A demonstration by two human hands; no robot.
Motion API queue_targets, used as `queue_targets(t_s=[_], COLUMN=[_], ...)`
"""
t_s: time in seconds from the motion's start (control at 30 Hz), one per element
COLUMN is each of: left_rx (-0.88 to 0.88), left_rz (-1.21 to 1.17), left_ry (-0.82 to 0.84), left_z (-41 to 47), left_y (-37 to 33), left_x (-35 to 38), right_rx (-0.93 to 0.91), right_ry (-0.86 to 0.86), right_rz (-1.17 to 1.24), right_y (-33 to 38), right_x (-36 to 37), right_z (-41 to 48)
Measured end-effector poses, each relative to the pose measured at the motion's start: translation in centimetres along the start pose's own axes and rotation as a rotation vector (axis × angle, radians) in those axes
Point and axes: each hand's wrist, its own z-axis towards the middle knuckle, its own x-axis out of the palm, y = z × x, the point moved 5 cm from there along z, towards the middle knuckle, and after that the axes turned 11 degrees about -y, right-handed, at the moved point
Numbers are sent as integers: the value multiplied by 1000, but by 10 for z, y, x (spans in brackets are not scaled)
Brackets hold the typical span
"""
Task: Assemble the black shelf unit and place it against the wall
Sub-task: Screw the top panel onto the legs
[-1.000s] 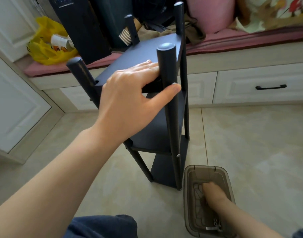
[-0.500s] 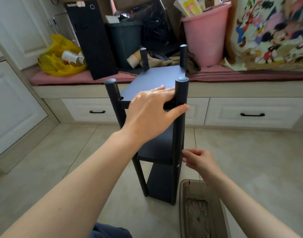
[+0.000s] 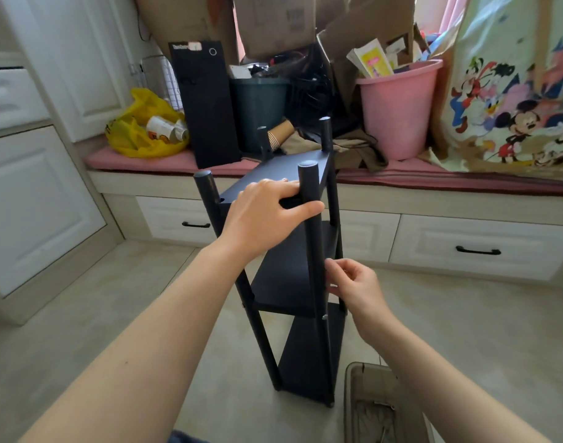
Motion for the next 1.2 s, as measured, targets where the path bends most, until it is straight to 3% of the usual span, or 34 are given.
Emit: queue_targets(t_s=[0.2, 0.73, 0.97, 1.2], left_rx=[-88, -364, -632, -977], left_rz=[-37, -172, -290, -426], left_ry=[-84, -350, -469, -468], left_z=[5, -39, -116, -228], left_y=[29, 128, 189, 252], left_x=[-26, -108, -115, -70], right_rx=[50, 56, -4, -15], right_ry=[62, 300, 380, 436], right_rz=[96, 18, -165, -390], right_y=[9, 2, -30, -100], right_x=[46, 174, 206, 198], right_z=[12, 17, 11, -2])
